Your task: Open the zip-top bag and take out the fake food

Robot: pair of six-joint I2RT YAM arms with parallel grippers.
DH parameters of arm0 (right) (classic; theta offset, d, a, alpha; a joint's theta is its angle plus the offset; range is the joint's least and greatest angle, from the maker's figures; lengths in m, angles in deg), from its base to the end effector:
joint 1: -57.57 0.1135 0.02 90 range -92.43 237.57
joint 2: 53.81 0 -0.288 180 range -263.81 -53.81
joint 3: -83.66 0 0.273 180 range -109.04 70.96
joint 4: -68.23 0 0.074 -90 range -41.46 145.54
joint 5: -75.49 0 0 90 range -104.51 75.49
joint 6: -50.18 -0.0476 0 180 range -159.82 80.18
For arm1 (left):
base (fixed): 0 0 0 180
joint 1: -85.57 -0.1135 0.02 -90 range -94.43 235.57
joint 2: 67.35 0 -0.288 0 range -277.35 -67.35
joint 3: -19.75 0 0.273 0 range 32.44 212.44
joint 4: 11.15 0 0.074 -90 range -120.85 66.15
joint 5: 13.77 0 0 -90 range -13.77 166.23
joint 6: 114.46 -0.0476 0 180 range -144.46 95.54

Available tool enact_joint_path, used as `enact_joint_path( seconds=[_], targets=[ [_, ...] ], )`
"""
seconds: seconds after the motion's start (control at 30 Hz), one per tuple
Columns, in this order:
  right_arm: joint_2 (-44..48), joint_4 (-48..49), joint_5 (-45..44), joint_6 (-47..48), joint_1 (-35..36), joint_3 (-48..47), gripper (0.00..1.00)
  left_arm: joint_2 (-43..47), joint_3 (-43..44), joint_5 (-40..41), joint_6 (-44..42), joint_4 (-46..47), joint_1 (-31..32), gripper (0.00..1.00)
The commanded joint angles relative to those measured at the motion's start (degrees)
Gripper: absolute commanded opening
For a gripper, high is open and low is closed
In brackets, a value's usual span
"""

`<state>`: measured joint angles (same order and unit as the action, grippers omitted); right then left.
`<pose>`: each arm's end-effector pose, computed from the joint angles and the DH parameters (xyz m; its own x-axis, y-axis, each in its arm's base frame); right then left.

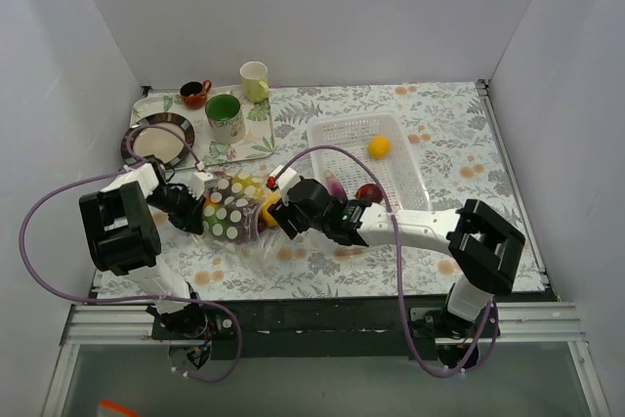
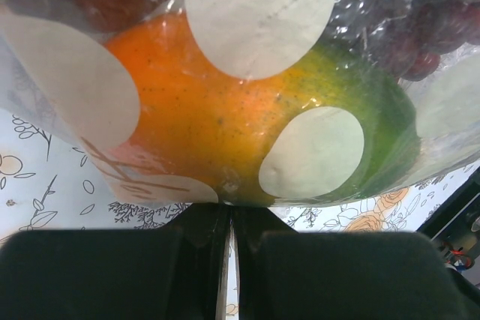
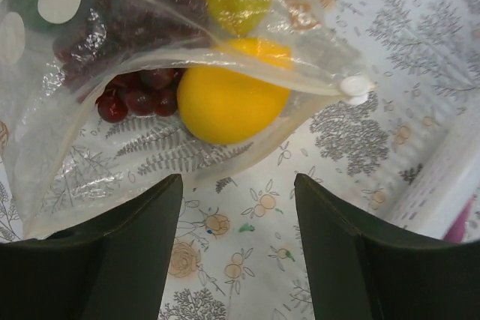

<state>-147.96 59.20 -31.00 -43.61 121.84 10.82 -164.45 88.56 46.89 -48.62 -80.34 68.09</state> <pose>0.1851 0.3531 0.2411 -0.2689 -0.4119 -0.8706 -0.7413 0.6656 -0.0860 0.2750 0.0621 0.1554 -0.9949 0.0607 -0.0801 0.0926 0.8631 -0.4965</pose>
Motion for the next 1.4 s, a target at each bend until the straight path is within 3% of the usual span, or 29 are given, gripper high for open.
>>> enact_joint_path(
  seconds=[0.0,0.2,0.73,0.83,0.93,0.97,1.13,1.27,1.3,1.37],
  targets=[
    [-3.1,3.8,4.4,-2.5,0.1,-2.6,0.82,1.7,1.2,0.6,-1.0,1.5,0.2,0.0],
    [-9.5,3.8,6.5,-3.8,-0.3,-7.4,0.98,1.9,0.7,-0.2,-1.5,1.0,0.2,0.0],
    [-22.6,1.2,1.7,-8.4,-3.0,-17.7,0.95,2.7,-2.9,0.3,-2.6,1.6,0.2,0.0],
    [-22.3,3.0,1.0,-8.1,-3.0,-16.1,0.86,2.6,-3.1,0.6,-2.9,1.3,0.1,0.0],
    [-21.3,5.3,0.2,-7.6,-3.0,-14.0,0.68,2.9,-3.2,0.7,-3.0,0.9,0.1,0.0],
    [-20.7,5.9,0.2,-7.6,-3.0,-13.2,0.57,3.0,-3.2,0.8,-3.1,0.9,0.2,0.0],
    [-14.0,9.5,-1.2,-7.6,-2.7,-7.1,0.37,2.7,-3.1,1.3,-3.1,0.9,0.1,0.0],
    [-8.3,10.9,-3.0,-7.9,-2.3,-0.8,0.13,2.3,-3.1,0.9,-3.0,1.1,0.1,0.0],
    [-6.4,11.6,-3.0,-8.1,-2.2,-0.1,0.13,2.1,-3.3,0.7,-3.0,1.2,0.1,0.0],
    [-5.3,12.8,-2.1,-8.8,-2.2,0.9,0.3,2.0,-3.3,0.5,-2.8,1.2,0.2,0.0]
  ],
)
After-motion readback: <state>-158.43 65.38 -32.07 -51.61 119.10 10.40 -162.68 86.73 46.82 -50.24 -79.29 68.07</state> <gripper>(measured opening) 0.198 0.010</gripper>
